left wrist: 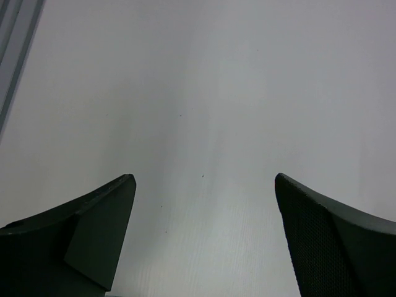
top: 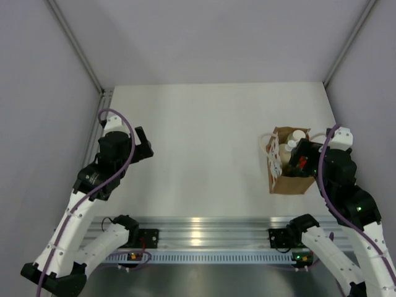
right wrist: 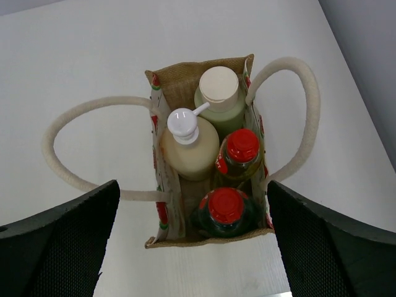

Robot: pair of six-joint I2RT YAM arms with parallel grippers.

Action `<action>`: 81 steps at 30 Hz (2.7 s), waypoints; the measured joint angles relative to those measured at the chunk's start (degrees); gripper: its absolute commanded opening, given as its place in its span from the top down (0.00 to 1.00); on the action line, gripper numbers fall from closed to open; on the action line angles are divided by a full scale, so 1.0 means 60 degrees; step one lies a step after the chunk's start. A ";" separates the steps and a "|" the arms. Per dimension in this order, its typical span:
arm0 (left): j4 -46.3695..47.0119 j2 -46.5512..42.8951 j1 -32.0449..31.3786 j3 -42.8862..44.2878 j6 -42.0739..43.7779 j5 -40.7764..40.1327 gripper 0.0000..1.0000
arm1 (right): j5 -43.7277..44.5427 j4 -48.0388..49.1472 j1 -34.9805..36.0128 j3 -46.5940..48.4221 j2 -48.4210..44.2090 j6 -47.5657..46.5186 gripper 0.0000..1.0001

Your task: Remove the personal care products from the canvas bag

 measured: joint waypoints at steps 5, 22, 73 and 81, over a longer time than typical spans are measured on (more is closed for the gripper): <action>0.0018 0.0011 0.0000 -0.0036 0.0007 0.0080 0.02 | 0.0138 0.0004 0.0000 0.0000 0.0000 0.0087 0.00; 0.0710 0.0827 0.0000 -0.0616 0.0565 0.3297 0.02 | 0.0015 0.0495 -0.0004 -0.0226 0.2998 0.0495 0.09; 0.0783 0.0809 0.0000 -0.0688 0.0630 0.3942 0.02 | 0.1938 0.3650 -0.0157 -0.1333 0.5238 0.1668 0.61; 0.0783 0.0809 0.0000 -0.0692 0.0634 0.3963 0.02 | 0.1934 0.3971 -0.0164 -0.1515 0.5523 0.1668 0.57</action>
